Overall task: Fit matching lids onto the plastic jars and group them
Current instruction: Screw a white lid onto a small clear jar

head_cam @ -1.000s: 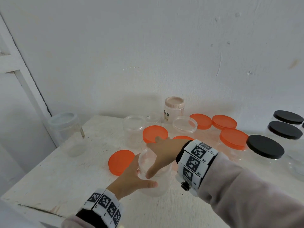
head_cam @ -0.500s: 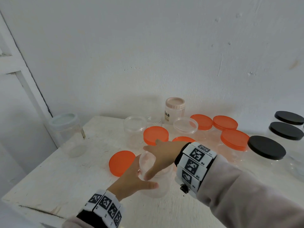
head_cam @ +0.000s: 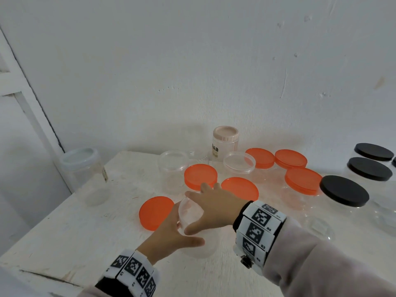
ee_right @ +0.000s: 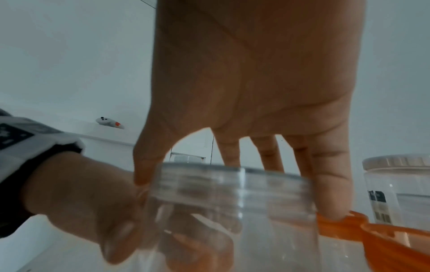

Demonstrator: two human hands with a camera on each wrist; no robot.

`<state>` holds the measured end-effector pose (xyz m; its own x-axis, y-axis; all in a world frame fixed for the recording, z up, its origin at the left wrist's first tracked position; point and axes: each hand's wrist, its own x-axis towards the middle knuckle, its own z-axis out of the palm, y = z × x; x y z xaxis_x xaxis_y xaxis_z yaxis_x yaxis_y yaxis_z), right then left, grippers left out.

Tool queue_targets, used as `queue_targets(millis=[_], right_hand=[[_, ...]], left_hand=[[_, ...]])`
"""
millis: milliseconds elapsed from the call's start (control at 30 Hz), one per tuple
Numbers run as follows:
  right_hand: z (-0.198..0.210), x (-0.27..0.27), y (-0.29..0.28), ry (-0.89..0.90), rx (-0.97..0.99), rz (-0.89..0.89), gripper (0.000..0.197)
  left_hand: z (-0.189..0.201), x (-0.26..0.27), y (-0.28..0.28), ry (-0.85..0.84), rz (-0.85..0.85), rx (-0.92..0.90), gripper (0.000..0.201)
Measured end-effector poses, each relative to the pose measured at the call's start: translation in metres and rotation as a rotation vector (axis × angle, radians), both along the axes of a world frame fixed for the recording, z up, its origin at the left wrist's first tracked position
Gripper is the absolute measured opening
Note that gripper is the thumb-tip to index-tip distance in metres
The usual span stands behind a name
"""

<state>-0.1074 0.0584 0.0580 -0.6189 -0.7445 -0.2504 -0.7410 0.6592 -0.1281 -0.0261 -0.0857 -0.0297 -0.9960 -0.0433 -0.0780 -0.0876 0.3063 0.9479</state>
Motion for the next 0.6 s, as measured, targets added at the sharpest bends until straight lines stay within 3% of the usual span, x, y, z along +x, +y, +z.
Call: queue_targets(millis=[333, 467, 600], right_hand=[[-0.026, 0.015, 0.001, 0.166, -0.09, -0.104, 0.095], [-0.028, 0.019, 0.005, 0.115, -0.129, -0.158, 0.096], [-0.025, 0.025, 0.019, 0.032, -0.163, -0.178, 0.097]], left_hand=[[-0.004, 0.001, 0.001, 0.041, 0.014, -0.034, 0.097], [0.009, -0.004, -0.01, -0.053, -0.12, -0.167, 0.099], [0.013, -0.014, -0.034, -0.155, -0.219, -0.471, 0.098]])
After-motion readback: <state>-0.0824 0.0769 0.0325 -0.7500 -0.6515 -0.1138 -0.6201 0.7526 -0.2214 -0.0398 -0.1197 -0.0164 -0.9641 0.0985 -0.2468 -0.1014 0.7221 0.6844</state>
